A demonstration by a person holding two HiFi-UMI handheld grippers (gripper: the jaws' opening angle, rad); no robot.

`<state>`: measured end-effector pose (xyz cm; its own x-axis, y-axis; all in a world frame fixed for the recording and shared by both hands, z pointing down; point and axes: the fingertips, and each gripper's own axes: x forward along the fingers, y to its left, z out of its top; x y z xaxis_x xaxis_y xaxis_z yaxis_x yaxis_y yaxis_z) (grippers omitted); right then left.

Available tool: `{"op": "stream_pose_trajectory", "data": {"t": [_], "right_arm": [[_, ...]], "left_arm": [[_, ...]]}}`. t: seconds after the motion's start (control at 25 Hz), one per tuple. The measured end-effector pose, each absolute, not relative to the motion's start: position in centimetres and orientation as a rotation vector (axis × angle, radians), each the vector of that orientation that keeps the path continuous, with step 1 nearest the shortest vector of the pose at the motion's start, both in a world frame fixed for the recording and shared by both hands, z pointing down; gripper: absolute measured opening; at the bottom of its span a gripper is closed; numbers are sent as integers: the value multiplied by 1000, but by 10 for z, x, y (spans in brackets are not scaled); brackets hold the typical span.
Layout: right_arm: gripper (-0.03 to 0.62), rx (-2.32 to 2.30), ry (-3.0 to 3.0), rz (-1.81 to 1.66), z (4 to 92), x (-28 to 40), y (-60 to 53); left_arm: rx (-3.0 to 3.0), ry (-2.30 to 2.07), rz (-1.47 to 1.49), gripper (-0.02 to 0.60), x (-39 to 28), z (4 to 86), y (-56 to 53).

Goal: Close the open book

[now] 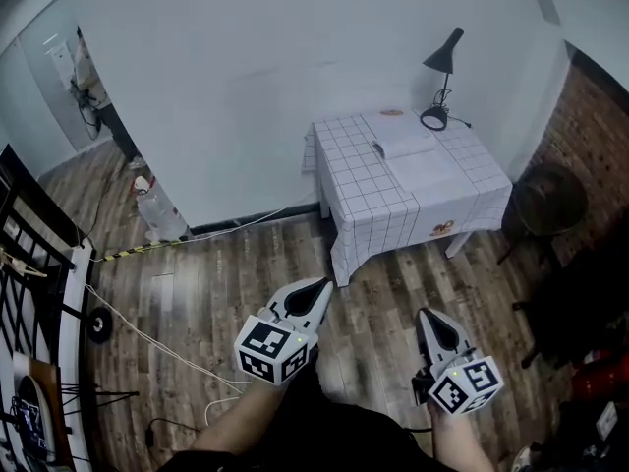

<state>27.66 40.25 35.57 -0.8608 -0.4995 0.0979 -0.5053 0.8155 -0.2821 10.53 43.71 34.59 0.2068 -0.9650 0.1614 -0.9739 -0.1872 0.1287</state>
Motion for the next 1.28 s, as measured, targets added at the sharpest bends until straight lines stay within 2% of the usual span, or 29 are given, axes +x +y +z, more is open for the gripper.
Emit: {"op": "stream_pose_trajectory", "data": {"t": [0.64, 0.84, 1.28], "right_arm": [[3, 945, -2903, 446, 340, 56, 234], [3, 1011, -2850, 485, 356, 48, 206], [3, 1115, -2831, 610, 387, 66, 88]], "left_arm": [[2367, -1690, 201, 9, -86, 346, 270], [2358, -1631, 194, 9, -107, 358, 233], [2366, -1532, 233, 9, -97, 378, 114]]}}
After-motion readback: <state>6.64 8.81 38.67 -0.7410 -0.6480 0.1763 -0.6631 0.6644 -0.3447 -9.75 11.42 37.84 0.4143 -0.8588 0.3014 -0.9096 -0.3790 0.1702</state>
